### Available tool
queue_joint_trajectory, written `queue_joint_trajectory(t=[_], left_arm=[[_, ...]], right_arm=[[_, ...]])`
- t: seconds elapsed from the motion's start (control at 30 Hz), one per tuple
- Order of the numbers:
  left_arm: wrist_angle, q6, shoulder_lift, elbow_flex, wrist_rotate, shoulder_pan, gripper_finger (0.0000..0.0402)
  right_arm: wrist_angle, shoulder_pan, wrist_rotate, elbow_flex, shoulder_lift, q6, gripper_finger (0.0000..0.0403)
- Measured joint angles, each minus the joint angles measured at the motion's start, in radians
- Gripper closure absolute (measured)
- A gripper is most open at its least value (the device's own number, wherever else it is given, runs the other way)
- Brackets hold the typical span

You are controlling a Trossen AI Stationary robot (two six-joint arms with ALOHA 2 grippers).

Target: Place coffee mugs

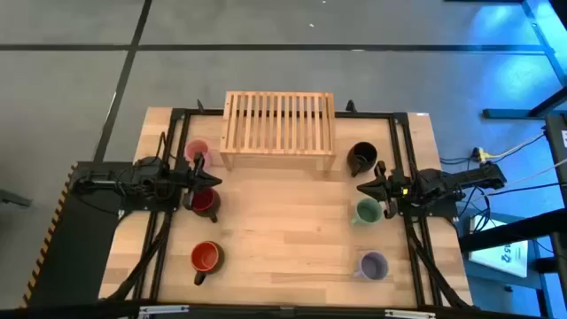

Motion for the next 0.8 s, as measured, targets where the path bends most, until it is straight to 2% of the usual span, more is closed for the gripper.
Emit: queue_joint_trajectory(t=[0.23,0.37,0.5,0.6,0.8], left_arm=[[0.0,0.0,0.0,0.0,0.0,0.0,0.0401],[0.0,0.0,0.0,0.0,0.0,0.0,0.0401],[0.0,0.0,0.0,0.0,0.0,0.0,0.0401],[0.0,0.0,0.0,0.0,0.0,0.0,0.0401],[0.0,0.0,0.0,0.0,-0.008,0.0,0.0401]], right_arm=[[0.0,0.0,-0.001,0.0,0.0,0.038,0.0395],[0.006,0.0,-0.006,0.0,0.0,0.22,0.0395],[0.061,0.0,-0.004,0.0,0.0,0.513,0.0395],[0.066,0.0,0.072,0.0,0.0,0.605,0.0395],[0.076,0.0,0.183,0.028,0.019,0.676,0.0395]])
